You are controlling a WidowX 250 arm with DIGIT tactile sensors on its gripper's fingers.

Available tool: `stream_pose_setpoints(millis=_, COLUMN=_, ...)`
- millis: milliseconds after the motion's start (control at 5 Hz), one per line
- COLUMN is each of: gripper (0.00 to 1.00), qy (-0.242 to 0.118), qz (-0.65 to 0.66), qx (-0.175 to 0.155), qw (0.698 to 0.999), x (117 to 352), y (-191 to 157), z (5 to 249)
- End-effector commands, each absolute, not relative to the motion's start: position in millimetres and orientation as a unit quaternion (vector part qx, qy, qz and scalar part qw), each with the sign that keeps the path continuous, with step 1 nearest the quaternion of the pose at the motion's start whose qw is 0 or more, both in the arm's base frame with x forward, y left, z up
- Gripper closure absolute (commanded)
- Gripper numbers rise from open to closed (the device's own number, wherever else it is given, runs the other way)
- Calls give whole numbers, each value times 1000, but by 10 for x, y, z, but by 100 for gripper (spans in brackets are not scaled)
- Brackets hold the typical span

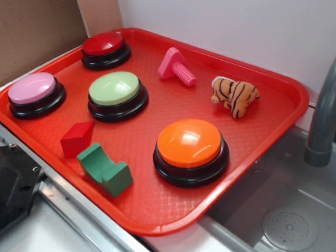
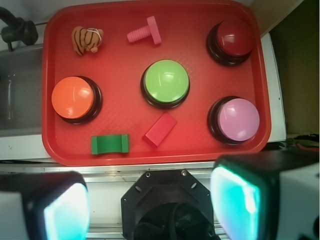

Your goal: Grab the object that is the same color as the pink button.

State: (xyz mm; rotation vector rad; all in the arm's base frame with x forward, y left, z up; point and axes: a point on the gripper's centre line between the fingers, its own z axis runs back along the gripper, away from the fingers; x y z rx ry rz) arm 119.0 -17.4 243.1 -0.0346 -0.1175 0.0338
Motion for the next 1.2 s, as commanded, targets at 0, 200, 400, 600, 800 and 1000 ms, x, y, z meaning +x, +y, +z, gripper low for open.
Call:
stream_pose_setpoints(millis=0, gripper=0, qy=-59, qz=17, qx=-17, qw=998, x=1190, y=-174, z=2431)
stream_pose_setpoints(millis=200, gripper=0, qy=-96, qz=36, qx=-23, qw=994, x=1622, y=-251, z=2361)
stream_pose_setpoints(millis=400, gripper=0, qy=-128, qz=29, qx=-16, qw=991, x=2081, y=-315, z=2183)
stream_pose_setpoints(millis=600, gripper=0, qy=-145, qz=3, qx=3, qw=989, x=2556, y=-406, z=1882)
stream_pose_setpoints(millis=800, gripper=0, qy=-137, qz=-9, qx=27, qw=990, x=2866, y=-414, z=1621)
stream_pose_setpoints(millis=1000, gripper=0, qy=-133, qz=-9, qx=46, qw=990, x=3090, y=-256, z=1349)
